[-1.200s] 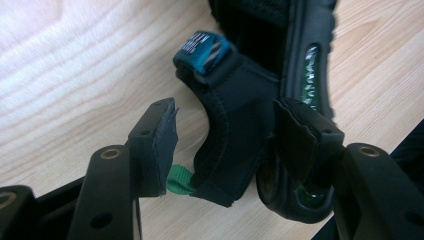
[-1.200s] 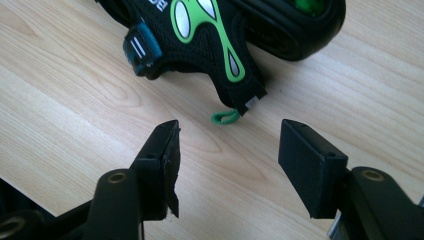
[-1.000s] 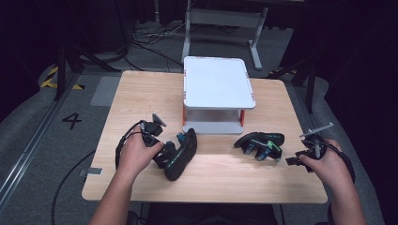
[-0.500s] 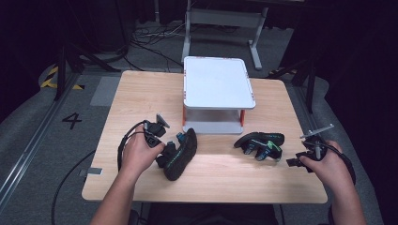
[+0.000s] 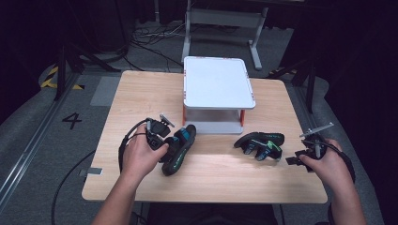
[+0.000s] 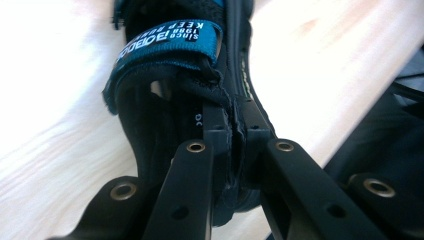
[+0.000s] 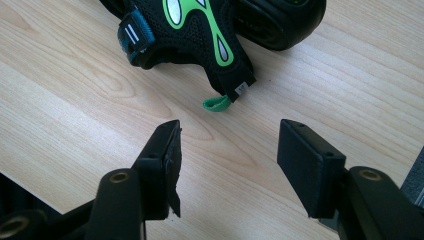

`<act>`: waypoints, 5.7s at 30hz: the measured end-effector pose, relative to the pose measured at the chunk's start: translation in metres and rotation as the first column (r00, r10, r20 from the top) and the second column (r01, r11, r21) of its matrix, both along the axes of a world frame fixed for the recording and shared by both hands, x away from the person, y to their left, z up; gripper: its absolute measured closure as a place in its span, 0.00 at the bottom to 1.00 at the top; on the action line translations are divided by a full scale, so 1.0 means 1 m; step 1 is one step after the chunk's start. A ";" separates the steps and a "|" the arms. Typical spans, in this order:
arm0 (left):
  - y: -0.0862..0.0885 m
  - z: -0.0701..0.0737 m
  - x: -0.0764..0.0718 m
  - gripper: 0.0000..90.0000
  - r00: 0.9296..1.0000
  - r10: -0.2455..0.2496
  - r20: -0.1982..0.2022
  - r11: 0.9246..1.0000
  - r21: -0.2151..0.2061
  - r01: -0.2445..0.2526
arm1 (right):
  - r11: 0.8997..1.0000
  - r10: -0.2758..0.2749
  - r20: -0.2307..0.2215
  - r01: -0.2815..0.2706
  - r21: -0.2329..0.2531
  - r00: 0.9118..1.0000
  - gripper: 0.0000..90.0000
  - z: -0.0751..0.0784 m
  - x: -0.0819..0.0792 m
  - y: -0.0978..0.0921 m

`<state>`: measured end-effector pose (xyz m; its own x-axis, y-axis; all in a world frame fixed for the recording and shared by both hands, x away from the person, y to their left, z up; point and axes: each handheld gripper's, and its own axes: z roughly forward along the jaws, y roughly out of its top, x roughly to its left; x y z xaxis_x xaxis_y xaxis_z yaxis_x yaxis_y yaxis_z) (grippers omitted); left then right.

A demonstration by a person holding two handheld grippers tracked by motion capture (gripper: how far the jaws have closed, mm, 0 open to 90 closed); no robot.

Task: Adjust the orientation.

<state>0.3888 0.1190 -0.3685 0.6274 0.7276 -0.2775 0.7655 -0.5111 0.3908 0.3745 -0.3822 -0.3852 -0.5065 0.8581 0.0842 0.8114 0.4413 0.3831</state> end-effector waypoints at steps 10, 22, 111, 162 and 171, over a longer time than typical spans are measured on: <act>-0.001 -0.015 0.015 0.95 0.998 0.029 -0.051 0.999 -0.027 -0.030 | 1.000 -0.002 -0.006 0.002 -0.005 1.000 0.49 -0.002 -0.003 0.001; -0.047 -0.022 0.005 0.70 0.993 -0.076 -0.087 0.996 -0.058 0.071 | 1.000 0.024 -0.009 -0.024 -0.011 1.000 0.48 -0.005 -0.001 0.006; -0.121 -0.015 -0.002 0.51 0.898 -0.426 0.112 0.896 0.190 0.401 | 0.997 0.067 -0.016 -0.068 -0.032 0.998 0.45 -0.015 -0.012 0.012; -0.007 0.000 0.006 0.35 0.994 -0.011 0.112 0.973 0.230 -0.015 | 0.995 -0.077 0.066 0.081 -0.065 0.995 0.42 -0.017 0.002 0.013; 0.003 -0.009 0.006 0.36 0.995 0.022 0.099 0.974 0.221 -0.043 | 0.995 -0.068 0.031 0.070 -0.078 0.997 0.39 -0.029 0.012 0.024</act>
<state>0.3953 0.1221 -0.3777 0.6182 0.7847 -0.0460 0.7478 -0.5692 0.3418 0.3861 -0.3577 -0.4140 -0.4471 0.8945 0.0016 0.8302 0.4143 0.3729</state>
